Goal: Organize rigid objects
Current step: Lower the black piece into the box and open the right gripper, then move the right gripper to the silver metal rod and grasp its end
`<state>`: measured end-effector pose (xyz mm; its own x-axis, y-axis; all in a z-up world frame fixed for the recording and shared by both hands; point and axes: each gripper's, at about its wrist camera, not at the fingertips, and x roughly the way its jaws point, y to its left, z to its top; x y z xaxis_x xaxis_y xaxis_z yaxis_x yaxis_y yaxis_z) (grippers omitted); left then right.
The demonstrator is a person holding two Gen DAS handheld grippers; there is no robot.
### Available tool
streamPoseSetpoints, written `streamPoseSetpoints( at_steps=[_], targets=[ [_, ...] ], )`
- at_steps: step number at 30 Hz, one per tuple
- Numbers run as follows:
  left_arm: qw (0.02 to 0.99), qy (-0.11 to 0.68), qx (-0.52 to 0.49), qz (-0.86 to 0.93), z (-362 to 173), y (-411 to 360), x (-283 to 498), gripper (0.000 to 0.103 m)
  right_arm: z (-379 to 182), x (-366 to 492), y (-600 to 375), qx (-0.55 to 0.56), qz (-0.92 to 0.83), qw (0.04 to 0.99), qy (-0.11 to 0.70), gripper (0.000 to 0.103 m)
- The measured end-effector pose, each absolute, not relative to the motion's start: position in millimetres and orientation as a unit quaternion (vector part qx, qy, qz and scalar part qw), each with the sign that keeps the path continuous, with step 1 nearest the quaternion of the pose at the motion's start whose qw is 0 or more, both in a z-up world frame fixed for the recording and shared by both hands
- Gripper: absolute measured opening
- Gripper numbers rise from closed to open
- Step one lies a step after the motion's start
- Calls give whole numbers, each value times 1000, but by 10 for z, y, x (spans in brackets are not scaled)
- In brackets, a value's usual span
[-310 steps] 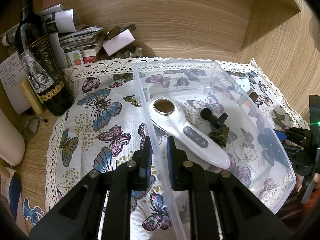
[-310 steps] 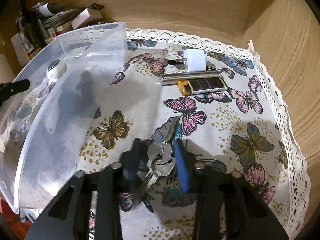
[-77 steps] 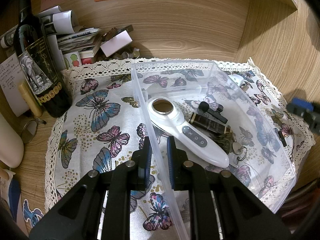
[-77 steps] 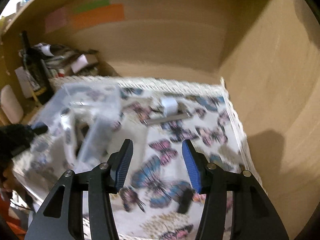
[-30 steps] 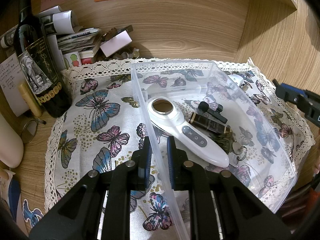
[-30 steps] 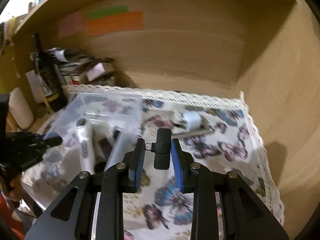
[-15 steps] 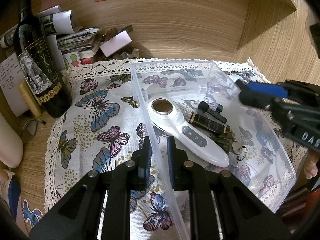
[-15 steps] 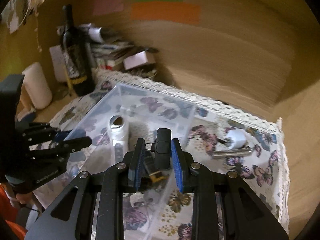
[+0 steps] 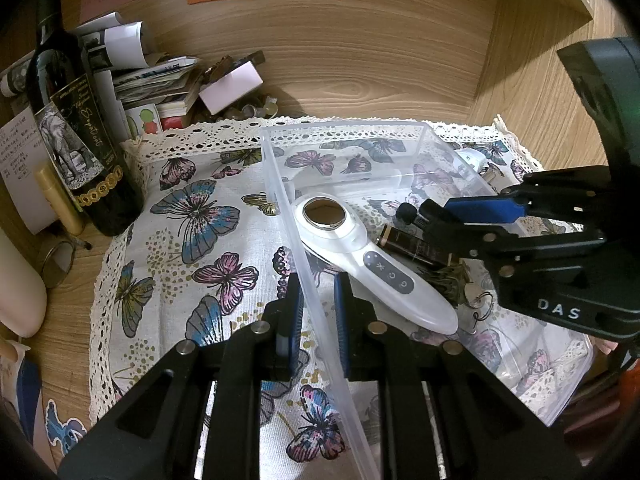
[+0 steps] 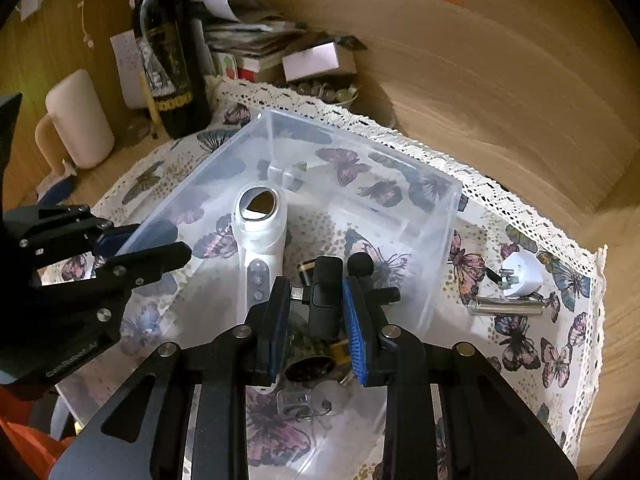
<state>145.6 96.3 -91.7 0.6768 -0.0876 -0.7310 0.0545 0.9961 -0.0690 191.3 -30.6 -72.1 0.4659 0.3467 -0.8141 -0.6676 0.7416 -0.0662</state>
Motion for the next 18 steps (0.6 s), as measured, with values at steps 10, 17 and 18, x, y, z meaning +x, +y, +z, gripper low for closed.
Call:
streamPoseSetpoints(
  at_steps=[10, 17, 18],
  targets=[
    [915, 400, -21, -39, -917, 960, 1454, 15, -671, 1929, -361, -181, 299, 842, 411, 35],
    [915, 400, -21, -39, -918, 960, 1455, 15, -381, 1937, -639, -137, 277, 874, 375, 39],
    [915, 400, -21, -39, -917, 960, 1454, 15, -345, 1944, -678, -132, 273, 878, 371, 41]
  ],
)
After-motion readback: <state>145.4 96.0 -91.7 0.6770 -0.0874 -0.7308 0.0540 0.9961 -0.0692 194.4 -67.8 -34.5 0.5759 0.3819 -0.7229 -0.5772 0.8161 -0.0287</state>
